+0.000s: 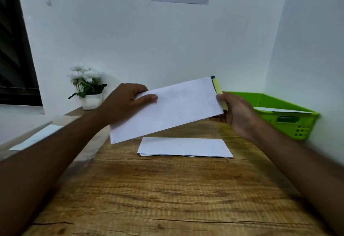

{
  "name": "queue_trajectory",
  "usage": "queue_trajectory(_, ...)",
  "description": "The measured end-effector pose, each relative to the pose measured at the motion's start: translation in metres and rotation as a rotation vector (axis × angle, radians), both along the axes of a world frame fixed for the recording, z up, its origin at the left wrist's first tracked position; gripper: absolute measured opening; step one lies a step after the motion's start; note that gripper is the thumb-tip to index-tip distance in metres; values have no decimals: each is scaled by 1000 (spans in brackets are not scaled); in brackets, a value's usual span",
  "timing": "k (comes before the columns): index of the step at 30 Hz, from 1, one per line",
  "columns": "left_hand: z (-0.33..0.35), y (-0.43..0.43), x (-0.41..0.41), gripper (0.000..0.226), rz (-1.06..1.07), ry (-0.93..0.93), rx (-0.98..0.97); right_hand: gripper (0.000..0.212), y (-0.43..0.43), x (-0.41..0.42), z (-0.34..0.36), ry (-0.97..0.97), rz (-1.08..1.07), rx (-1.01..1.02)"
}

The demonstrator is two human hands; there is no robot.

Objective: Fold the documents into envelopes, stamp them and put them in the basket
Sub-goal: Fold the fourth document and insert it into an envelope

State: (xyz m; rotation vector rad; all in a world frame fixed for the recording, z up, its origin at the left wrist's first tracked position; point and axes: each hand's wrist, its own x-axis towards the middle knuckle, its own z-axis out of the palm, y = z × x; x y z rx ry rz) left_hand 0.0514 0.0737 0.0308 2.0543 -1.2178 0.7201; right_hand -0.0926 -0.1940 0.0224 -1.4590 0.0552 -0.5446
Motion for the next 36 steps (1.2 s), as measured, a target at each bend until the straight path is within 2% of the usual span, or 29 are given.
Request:
queue_trajectory(3,2,10,5,63,-3,-2,37,22,9,-3,0,11,64,3)
queue_trajectory(6,2,14,7,71,0,-6,45,27,13,-5,-3,6,94,-100)
queue_trajectory(12,-2,15,12,79,22,-61,142,21,6,-8,-3,8,240,-138)
queue_trajectory(13,-3,14,13,80,18,-69,144,24,6,-9,-4,33,251,-168)
queue_trajectory(16,-5,12,12,81,18,-82,137,56,8,-8,-11,85,215,-278)
queue_trajectory(17,-5,10,11,76,26,-80,136,56,9,-7,-13,88,185,-295)
queue_trajectory(20,-6,2,-1,54,105,-65,154,35,14,-4,-15,81,100,-311)
queue_trajectory(21,-8,-2,-6,57,133,-81,177,29,15,-4,-15,79,75,-316)
queue_trajectory(26,-25,-26,-35,120,63,-249,281,20,20,-4,-17,56,-1,-307)
queue_trajectory(28,-31,-38,-43,132,91,-289,342,21,22,-4,-17,49,6,-276)
queue_trajectory(31,-35,-49,-49,127,152,-354,313,14,25,-5,-16,49,40,-208)
queue_trajectory(36,-32,-48,-53,113,184,-469,240,15,27,-5,-17,72,-28,-241)
